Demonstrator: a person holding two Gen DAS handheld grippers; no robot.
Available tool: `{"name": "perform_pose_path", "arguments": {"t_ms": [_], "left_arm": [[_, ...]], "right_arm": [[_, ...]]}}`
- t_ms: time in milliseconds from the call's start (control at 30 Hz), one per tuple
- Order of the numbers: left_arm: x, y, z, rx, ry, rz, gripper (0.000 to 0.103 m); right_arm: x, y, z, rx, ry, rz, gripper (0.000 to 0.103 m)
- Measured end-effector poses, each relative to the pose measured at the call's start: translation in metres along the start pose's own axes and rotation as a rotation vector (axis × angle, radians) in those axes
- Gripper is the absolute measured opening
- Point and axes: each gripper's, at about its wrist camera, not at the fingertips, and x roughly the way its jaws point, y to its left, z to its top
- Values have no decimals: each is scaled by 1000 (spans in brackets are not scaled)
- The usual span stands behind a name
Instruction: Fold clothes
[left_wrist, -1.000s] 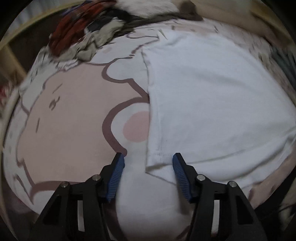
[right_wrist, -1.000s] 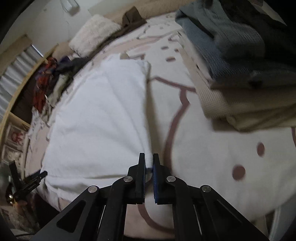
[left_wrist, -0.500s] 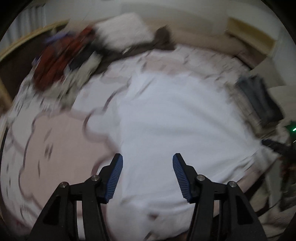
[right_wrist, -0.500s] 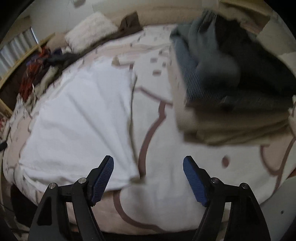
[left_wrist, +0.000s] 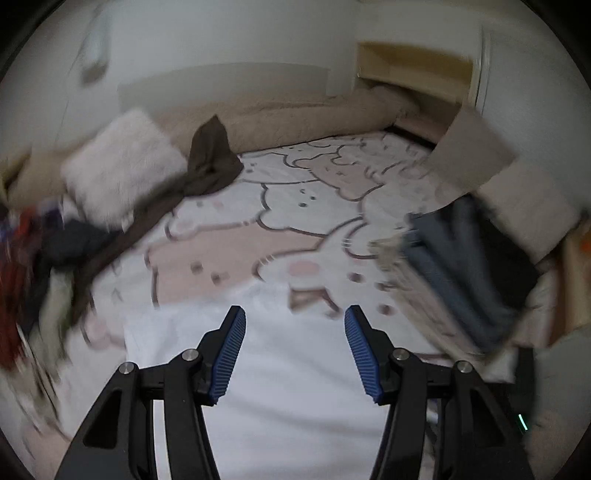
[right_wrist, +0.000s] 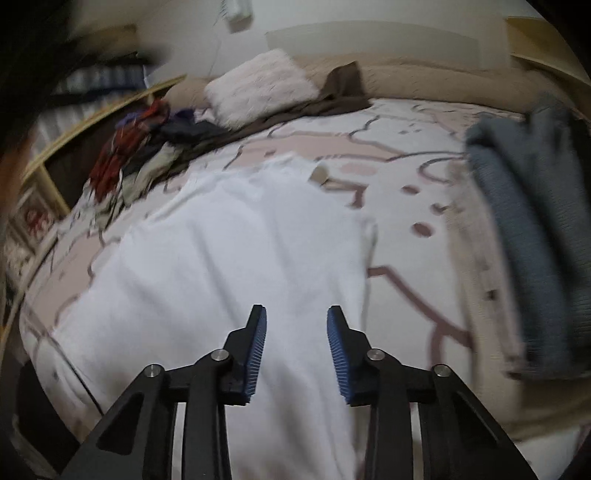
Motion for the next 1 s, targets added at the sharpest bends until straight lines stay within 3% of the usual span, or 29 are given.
{"name": "perform_pose_path", "arguments": {"t_ms": [67,233,433,700,767,867,1000], "left_arm": [[35,-10,9,47,52,11,40],[118,-26,20,115,178,54,40],[181,-47,15,272,266,147,40],[223,-61,5,470,373,197,39],[230,-61,3,506,400,211,30],[235,-59,1,542,438,218,27],[236,-55,0,548,457,243,12]], "right_arm": [[13,2,-11,-11,39,-3,33],[15,-2,-29,5,42,32,33],[15,-8,-33,44,21,81,33],[15,-15,-37,89,0,139,33],[15,-16,-38,98,-3,151,33],[16,-18,-38,111,-6,168,33],[17,-20,-38,120,-6,179,33]]}}
